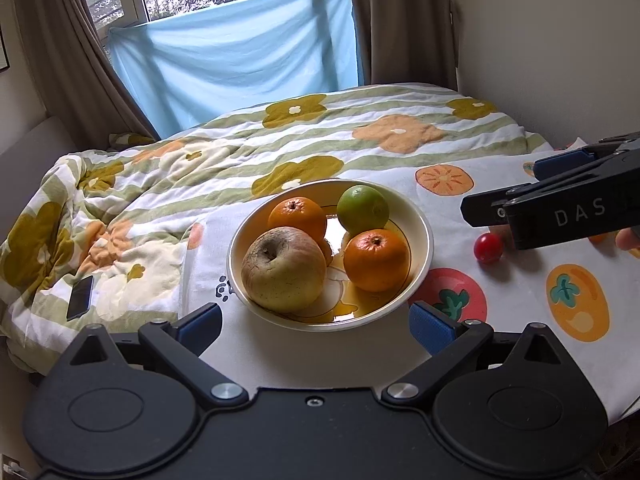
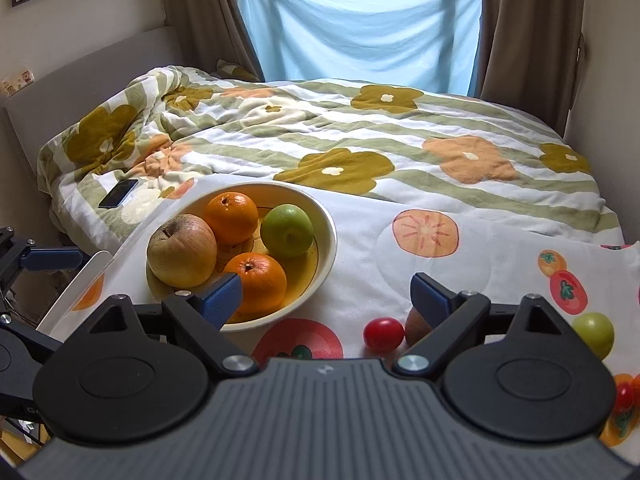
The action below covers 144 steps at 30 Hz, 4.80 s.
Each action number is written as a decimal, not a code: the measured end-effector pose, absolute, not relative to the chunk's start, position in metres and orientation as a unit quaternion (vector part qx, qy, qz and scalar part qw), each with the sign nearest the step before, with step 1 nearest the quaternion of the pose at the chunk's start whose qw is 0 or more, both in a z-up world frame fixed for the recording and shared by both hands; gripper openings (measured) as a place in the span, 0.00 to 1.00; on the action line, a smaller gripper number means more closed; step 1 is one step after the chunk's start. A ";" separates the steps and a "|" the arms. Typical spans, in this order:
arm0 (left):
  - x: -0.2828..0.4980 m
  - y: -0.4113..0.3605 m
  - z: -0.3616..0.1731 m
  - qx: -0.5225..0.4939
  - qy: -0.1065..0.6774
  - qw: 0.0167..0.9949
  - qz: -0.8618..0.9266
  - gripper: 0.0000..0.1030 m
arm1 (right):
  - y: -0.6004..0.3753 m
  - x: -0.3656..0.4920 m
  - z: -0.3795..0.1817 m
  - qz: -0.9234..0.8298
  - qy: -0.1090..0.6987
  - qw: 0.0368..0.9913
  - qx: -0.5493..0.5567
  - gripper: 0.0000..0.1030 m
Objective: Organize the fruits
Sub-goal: 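Withdraw both open tools from the bowl toward the kiwi and cherry tomato, then move the left tool to the brown kiwi while the right tool approaches a small mandarin, then close the left tool on the kiwi while the right tool closes on the mandarin, then carry the kiwi with the left tool to the bowl while the right tool carries the mandarin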
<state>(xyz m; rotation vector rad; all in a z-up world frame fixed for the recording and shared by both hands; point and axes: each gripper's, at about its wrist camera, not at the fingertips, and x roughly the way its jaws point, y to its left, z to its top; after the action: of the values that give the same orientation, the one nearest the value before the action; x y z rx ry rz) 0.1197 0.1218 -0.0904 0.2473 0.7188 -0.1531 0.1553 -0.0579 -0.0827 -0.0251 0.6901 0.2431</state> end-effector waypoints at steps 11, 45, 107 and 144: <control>0.092 0.070 -0.063 0.115 0.323 0.937 -0.070 0.99 | -0.124 0.116 -0.058 0.100 0.332 0.938 -0.014 1.00; 0.128 -0.068 -0.091 0.176 0.305 0.924 -0.150 0.92 | -0.257 0.086 -0.102 0.015 0.366 0.930 0.037 1.00; 0.200 -0.084 -0.160 0.145 0.386 0.888 -0.204 0.49 | -0.240 0.151 -0.174 -0.070 0.390 0.912 0.104 0.50; 0.109 -0.039 -0.051 0.059 0.300 0.950 -0.068 0.49 | -0.207 0.116 -0.072 0.095 0.327 0.939 0.041 0.49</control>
<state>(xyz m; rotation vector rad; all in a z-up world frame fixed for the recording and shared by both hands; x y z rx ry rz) 0.1086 -0.0391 -0.0508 0.1200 0.6105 -0.1380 0.1158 -0.2074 -0.0717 0.0833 0.6670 0.1934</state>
